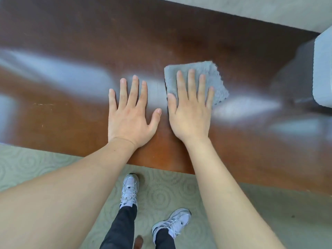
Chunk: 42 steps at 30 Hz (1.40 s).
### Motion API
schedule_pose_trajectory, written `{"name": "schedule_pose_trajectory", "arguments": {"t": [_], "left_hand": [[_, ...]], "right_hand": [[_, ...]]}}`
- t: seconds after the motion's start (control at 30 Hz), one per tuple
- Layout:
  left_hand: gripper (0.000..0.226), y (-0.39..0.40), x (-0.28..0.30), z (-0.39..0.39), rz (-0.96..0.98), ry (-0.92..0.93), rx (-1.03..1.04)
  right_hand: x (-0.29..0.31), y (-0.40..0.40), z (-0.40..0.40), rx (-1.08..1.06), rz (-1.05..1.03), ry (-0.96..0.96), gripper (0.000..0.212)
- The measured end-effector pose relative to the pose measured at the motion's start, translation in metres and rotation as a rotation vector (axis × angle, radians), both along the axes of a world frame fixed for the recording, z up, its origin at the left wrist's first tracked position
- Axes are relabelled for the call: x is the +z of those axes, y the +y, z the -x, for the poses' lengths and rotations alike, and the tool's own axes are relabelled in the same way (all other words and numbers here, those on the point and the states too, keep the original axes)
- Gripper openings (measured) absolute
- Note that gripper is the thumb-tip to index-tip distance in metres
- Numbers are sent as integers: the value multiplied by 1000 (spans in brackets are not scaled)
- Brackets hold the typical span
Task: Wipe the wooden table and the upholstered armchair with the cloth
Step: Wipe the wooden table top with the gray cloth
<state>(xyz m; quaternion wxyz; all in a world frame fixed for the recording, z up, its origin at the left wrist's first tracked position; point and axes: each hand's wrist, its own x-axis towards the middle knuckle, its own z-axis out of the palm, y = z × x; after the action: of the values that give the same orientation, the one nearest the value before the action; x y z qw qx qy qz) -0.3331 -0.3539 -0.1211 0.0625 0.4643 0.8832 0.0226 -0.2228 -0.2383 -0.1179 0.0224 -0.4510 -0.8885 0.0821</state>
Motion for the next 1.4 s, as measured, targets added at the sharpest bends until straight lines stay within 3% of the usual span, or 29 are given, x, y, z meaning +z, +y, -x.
{"name": "schedule_pose_trajectory", "arguments": {"t": [0.13,0.23,0.4,0.6,0.7,0.93,1.03,1.17,1.4], "left_hand": [[87,-6,-14,-8,74,-25,107],[89,-11,-17,-11,90,-38,149],[88,-6,-16,-8,82,-56,133],[85,-7,-19,-7,76,-56,118],[82,-7,-18,-7,74,-67,114],[72,-8,-15,-7,66,-105,115],[70,-8,-17,-5,64,-110,106],[70,-8,-19,-6,56,-105,103],[69,-5,-22,-6,50,-79,100]], "right_hand": [[-17,-92,-66,-37,78,-37,61],[-20,-118,-87,21,98,-66,60],[-19,-65,-47,64,83,-85,59],[-20,43,37,-109,123,-66,58],[-21,50,44,-114,125,-70,58],[-18,-119,-39,-202,92,-4,59],[-21,-152,-52,-198,110,-27,59],[-19,-111,-27,-142,92,-58,58],[-21,54,79,-31,106,-51,56]]}}
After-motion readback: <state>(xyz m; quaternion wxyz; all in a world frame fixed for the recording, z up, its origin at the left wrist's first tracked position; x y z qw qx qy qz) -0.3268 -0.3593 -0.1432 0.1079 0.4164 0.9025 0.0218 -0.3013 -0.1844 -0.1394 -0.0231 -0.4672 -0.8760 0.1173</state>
